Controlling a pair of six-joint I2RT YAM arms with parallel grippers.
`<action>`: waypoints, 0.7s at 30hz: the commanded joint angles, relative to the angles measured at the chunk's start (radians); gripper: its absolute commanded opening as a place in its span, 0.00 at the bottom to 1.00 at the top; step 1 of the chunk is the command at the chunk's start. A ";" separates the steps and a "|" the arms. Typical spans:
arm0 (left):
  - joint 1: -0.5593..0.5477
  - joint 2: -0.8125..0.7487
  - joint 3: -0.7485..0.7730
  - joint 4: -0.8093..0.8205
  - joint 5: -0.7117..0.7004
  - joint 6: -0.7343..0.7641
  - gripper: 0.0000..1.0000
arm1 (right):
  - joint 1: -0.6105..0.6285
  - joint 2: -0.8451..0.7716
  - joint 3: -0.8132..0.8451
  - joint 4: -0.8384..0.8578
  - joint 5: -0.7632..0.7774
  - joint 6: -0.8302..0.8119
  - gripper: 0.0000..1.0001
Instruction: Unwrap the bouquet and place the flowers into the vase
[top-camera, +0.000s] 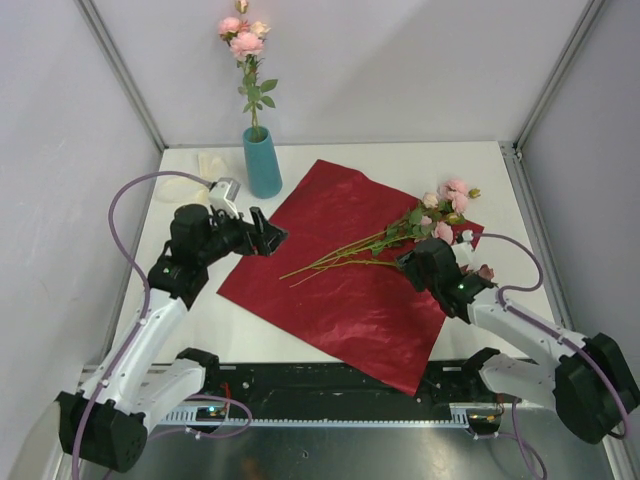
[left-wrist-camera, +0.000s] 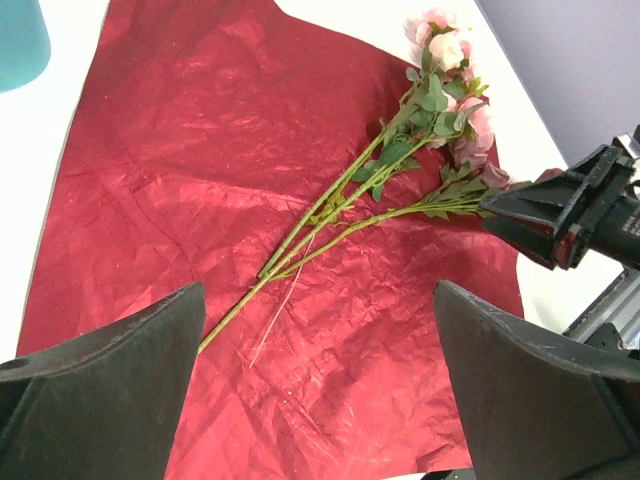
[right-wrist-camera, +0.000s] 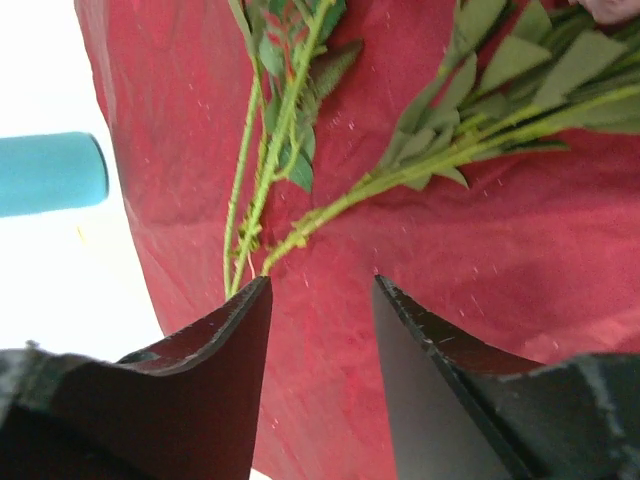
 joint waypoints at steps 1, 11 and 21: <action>-0.008 -0.042 -0.007 0.026 -0.016 -0.008 1.00 | -0.050 0.055 0.003 0.197 0.031 -0.063 0.47; -0.007 -0.056 -0.020 0.026 -0.006 -0.018 1.00 | -0.185 0.263 0.002 0.499 -0.078 -0.185 0.42; -0.008 -0.046 -0.020 0.026 0.000 -0.020 1.00 | -0.259 0.432 0.003 0.664 -0.134 -0.127 0.40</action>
